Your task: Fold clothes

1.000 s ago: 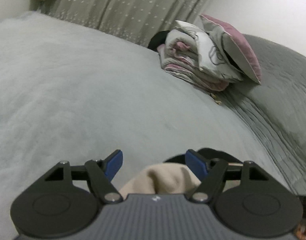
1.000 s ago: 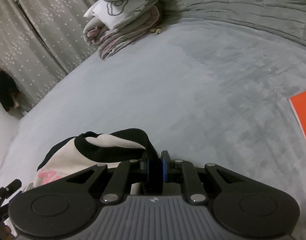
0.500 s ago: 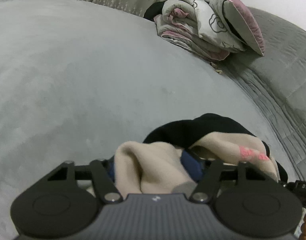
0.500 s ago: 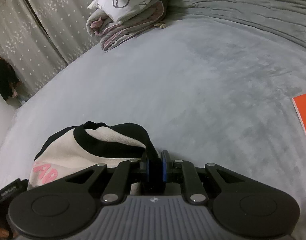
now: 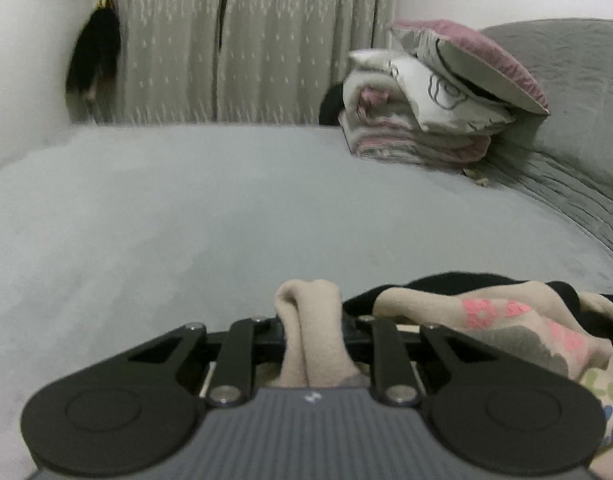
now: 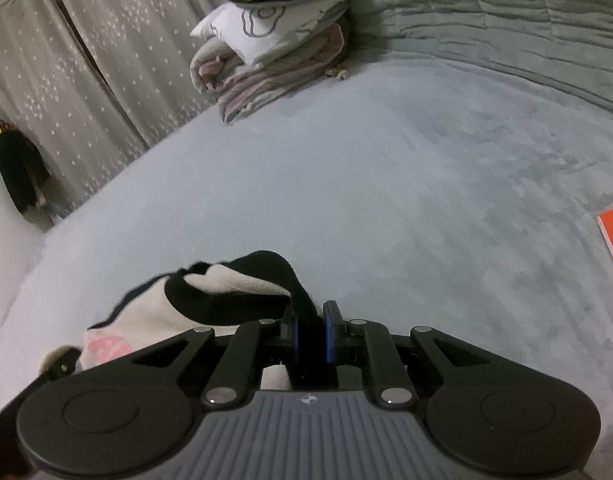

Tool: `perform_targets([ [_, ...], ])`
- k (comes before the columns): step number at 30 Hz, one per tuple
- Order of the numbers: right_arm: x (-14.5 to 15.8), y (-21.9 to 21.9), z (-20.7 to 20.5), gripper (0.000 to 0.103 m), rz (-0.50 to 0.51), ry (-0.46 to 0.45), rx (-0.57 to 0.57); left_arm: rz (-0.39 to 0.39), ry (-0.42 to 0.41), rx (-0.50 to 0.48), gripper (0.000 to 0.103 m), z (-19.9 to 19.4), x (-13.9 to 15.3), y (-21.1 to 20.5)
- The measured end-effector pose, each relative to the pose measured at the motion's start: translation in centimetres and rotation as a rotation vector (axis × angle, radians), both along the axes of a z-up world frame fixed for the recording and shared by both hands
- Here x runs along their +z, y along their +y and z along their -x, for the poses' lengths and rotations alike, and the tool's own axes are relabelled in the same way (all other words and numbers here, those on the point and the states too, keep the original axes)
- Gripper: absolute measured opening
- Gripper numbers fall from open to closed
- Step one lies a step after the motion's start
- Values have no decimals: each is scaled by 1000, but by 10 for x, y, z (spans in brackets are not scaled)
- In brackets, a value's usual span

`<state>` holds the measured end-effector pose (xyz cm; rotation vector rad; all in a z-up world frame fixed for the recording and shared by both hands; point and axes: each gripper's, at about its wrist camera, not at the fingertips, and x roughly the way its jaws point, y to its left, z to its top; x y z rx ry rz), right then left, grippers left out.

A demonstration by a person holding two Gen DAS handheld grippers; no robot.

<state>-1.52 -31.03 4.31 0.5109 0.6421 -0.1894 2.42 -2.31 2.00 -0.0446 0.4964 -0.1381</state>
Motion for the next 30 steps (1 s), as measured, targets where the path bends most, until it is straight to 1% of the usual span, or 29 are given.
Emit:
perform_targets([
  [2, 3, 3, -2, 14, -6, -12, -10, 13, -25, -11, 16, 9, 11, 4],
  [5, 7, 7, -5, 14, 11, -26, -32, 25, -57, -66, 16, 29, 25, 9],
  [8, 8, 8, -7, 14, 33, -32, -50, 43, -46, -149, 16, 50, 34, 12],
  [10, 9, 8, -8, 14, 46, -35, -61, 50, -20, -217, 16, 64, 36, 13],
  [13, 10, 2, -6, 14, 55, -37, -75, 13, 5, -336, 16, 89, 35, 9],
  [15, 10, -2, -5, 14, 57, -35, -86, -32, 30, -427, 16, 104, 29, 3],
  [17, 9, -5, -5, 14, 59, -31, -92, -75, 64, -497, 16, 113, 21, -4],
  [20, 8, -4, -7, 14, 63, -21, -79, -126, 113, -564, 16, 124, 4, -7],
  [22, 6, -3, -9, 14, 66, -14, -71, -137, 131, -583, 17, 123, -2, -7],
  [23, 6, -3, -10, 14, 67, -10, -67, -130, 139, -590, 18, 121, -4, -5],
  [25, 6, 1, -12, 14, 83, -7, -56, -90, 155, -597, 22, 117, -3, 2],
  [27, 5, 4, -13, 14, 102, -3, -52, -40, 166, -602, 28, 117, 3, 11],
  [29, 4, 5, -13, 14, 107, 5, -54, 18, 167, -611, 40, 117, 10, 21],
  [30, 3, 4, -14, 15, 105, 9, -56, 43, 161, -612, 43, 117, 13, 28],
])
